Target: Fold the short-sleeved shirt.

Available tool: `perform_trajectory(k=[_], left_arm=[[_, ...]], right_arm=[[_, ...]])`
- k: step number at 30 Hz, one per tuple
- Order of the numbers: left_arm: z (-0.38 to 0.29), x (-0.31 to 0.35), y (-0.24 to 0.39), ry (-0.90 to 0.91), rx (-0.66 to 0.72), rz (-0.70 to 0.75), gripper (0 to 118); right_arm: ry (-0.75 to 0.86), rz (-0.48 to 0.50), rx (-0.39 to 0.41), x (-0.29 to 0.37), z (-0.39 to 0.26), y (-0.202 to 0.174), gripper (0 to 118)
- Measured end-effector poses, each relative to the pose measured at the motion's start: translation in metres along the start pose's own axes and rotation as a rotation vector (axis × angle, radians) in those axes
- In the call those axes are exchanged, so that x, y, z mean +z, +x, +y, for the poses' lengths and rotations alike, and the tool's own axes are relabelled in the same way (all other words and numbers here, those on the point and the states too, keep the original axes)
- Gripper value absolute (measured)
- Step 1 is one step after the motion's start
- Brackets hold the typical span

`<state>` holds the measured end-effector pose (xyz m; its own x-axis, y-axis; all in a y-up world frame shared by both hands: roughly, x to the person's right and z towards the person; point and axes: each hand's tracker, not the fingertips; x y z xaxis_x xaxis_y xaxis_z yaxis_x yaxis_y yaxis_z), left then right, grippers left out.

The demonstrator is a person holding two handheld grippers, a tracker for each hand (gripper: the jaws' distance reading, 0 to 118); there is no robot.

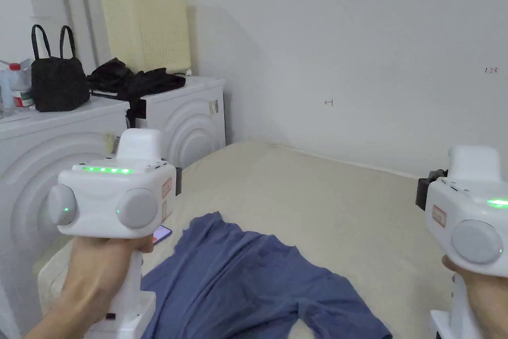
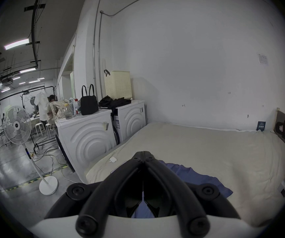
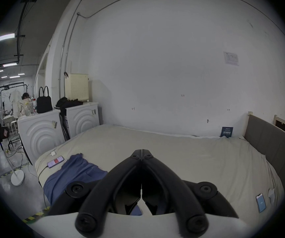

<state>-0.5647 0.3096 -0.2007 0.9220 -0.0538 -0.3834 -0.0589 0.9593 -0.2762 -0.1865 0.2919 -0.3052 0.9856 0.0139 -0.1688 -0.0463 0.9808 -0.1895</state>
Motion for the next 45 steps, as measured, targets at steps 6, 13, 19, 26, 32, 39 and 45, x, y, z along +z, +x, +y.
perform_trajectory(k=[6,13,19,26,32,39,45], left_arm=[[-0.053,-0.047,0.029,-0.151,-0.046,-0.109,0],[-0.125,-0.108,0.06,-0.362,-0.04,-0.224,0],[-0.179,-0.155,0.092,-0.538,-0.076,-0.325,12],[-0.191,-0.182,0.12,-0.648,-0.097,-0.339,117],[-0.236,-0.218,0.13,-0.752,-0.127,-0.292,111],[-0.218,-0.215,0.136,-0.72,-0.082,-0.235,4],[-0.161,-0.204,0.182,-0.658,-0.082,-0.314,4]], right_arm=[[-0.085,-0.026,0.023,-0.01,-0.038,0.005,1],[-0.22,-0.047,0.022,-0.021,-0.105,0.014,1],[-0.329,-0.042,-0.006,-0.029,-0.152,0.023,1],[-0.426,-0.028,-0.021,-0.034,-0.188,0.027,1],[-0.479,-0.018,-0.024,-0.023,-0.206,0.041,1],[-0.473,-0.04,-0.01,0.018,-0.2,0.089,1],[-0.431,-0.109,-0.03,0.069,-0.191,0.144,1]])
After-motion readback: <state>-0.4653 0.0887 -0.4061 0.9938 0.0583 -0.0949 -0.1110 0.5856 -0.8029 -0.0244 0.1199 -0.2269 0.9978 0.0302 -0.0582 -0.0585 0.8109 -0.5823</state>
